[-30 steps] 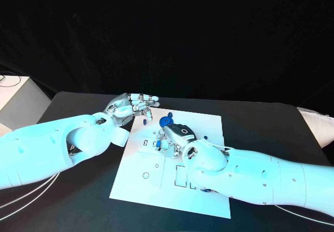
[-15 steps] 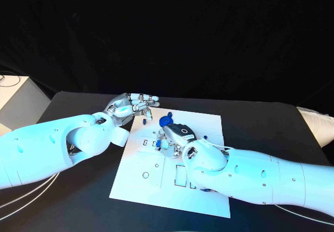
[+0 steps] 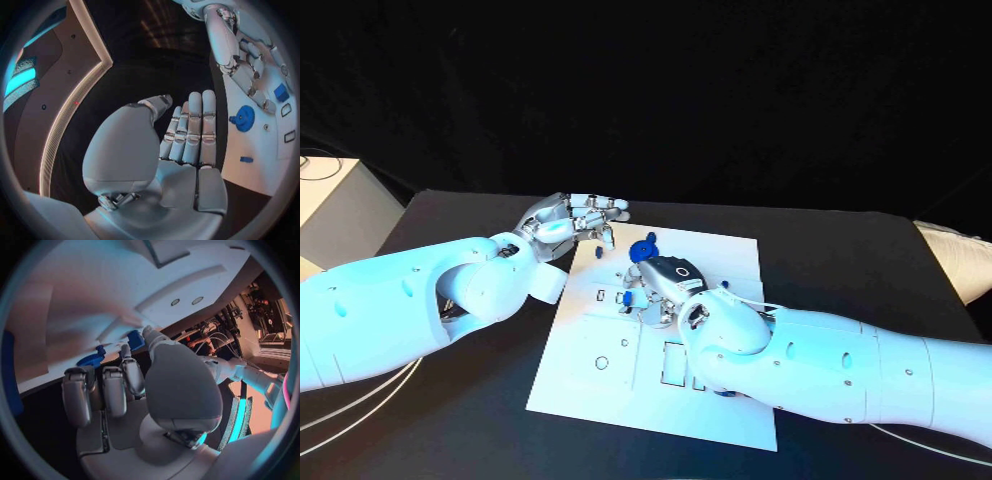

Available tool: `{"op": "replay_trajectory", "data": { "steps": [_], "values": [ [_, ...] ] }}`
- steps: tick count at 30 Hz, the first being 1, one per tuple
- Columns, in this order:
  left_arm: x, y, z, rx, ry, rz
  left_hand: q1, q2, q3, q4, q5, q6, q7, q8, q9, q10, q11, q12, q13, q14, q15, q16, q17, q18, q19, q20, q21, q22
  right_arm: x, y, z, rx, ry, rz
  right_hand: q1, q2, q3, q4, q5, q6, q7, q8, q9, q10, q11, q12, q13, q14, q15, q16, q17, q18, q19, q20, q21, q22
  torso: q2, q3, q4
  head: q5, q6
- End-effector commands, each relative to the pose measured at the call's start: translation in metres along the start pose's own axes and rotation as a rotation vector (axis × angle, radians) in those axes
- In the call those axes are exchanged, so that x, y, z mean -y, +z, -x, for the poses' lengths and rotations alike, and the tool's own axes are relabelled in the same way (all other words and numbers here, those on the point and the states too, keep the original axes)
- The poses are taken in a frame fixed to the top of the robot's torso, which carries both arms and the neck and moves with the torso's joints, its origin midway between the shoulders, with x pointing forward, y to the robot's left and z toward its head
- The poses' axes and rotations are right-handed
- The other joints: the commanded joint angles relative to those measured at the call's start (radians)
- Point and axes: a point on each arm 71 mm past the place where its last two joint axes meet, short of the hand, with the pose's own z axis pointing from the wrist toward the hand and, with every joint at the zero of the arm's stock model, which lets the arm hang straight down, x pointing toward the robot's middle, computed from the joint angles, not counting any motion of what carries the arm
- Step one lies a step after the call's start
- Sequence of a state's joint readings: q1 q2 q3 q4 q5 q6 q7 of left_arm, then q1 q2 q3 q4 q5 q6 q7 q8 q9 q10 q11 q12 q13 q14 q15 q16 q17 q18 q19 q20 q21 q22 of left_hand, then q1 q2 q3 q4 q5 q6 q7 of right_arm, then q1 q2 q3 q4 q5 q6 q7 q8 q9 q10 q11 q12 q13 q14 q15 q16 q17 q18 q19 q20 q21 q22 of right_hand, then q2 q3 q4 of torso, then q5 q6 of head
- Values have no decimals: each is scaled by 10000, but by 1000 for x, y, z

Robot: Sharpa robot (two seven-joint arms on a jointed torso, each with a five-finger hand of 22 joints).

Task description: Assemble the parts on the task board

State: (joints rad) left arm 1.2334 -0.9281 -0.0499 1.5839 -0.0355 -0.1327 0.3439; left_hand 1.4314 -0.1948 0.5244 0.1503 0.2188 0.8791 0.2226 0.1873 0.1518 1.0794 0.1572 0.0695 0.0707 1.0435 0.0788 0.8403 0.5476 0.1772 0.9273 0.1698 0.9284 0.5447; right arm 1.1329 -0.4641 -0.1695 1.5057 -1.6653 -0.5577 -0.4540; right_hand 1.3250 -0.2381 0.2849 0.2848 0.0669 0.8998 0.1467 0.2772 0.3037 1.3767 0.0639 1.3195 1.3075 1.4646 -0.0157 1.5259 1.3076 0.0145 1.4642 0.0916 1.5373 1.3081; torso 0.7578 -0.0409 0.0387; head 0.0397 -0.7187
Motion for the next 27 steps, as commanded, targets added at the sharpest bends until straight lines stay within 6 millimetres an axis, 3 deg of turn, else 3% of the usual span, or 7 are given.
{"op": "replay_trajectory", "data": {
  "steps": [1,8,11,14,16,22,27],
  "values": [
    [1,0,-2,-213,-16,-38,-77,22,31,-3,-33,-77,88,-40,17,-82,17,33,11,-78,-17,42,-10,74,-84,-20,56,12,-2,-2,2,189,42,234,15,12,-192,32,-68,-118,27,-55,-28,-91,30,-93,415,816,92,-61,1708,-29,830,65,-94,2347,4,0,11,-3,-14],
    [-2,0,4,-48,647,378,-116,-16,-64,-45,-70,-158,5,-40,36,784,-143,674,292,-202,-81,125,-19,74,-253,-22,117,40,-1,-15,12,568,367,646,-8,77,-1113,76,-123,-371,108,-177,-134,-179,102,-176,311,811,150,-84,1690,-5,784,116,-196,2289,-48,27,-26,47,17],
    [-6,0,10,127,1188,915,-189,137,-581,-161,-57,-258,-52,485,266,455,-242,2050,1198,-165,-155,924,314,62,-324,-72,364,162,1,-22,23,751,751,1144,101,115,-1377,83,-114,-576,184,-322,-208,-188,164,-168,301,815,199,-78,1708,5,763,152,-241,2263,-84,44,-45,58,56],
    [-12,-1,16,95,1834,1764,-447,356,-900,197,10,-682,-227,1711,821,-826,-443,5600,3632,666,-304,3094,1605,60,65,-238,1241,589,9,-31,40,747,1265,1766,574,357,-1232,53,48,-636,230,-408,-254,-301,207,-259,204,805,240,-99,1680,69,630,197,-498,2108,-175,80,-90,83,17],
    [-16,-2,18,-183,2358,2324,-555,420,-684,579,29,-1083,-301,2461,1147,-1441,-451,7353,4676,2270,-365,4852,4036,81,263,-290,1680,776,16,-37,50,512,1534,1875,899,454,-1079,18,265,-629,240,-434,-272,-416,213,-357,110,774,247,-161,1584,133,498,210,-755,1953,-231,106,-118,110,-34],
    [-21,-2,19,-981,4931,4181,-1007,372,-579,1348,-3,-998,-727,4338,2081,-1136,-861,9585,5647,3319,-693,5687,5490,-71,1112,-558,2437,1663,42,-56,78,-3,2090,1653,1252,465,-913,17,446,-539,236,-416,-280,-754,212,-694,-202,672,250,-360,1296,242,261,219,-1221,1679,-395,168,-155,227,-159],
    [-24,3,16,-1211,6729,5620,-1348,416,-551,1406,2,-1011,-957,5177,2618,-253,-1061,10644,6840,3834,-895,6026,6330,-119,1429,-763,2578,1840,68,-68,100,203,2678,983,1392,454,-783,28,731,-345,189,-276,-246,-792,168,-720,-262,654,216,-399,1264,260,220,195,-1321,1630,-490,242,-178,340,-197]
  ]
}}
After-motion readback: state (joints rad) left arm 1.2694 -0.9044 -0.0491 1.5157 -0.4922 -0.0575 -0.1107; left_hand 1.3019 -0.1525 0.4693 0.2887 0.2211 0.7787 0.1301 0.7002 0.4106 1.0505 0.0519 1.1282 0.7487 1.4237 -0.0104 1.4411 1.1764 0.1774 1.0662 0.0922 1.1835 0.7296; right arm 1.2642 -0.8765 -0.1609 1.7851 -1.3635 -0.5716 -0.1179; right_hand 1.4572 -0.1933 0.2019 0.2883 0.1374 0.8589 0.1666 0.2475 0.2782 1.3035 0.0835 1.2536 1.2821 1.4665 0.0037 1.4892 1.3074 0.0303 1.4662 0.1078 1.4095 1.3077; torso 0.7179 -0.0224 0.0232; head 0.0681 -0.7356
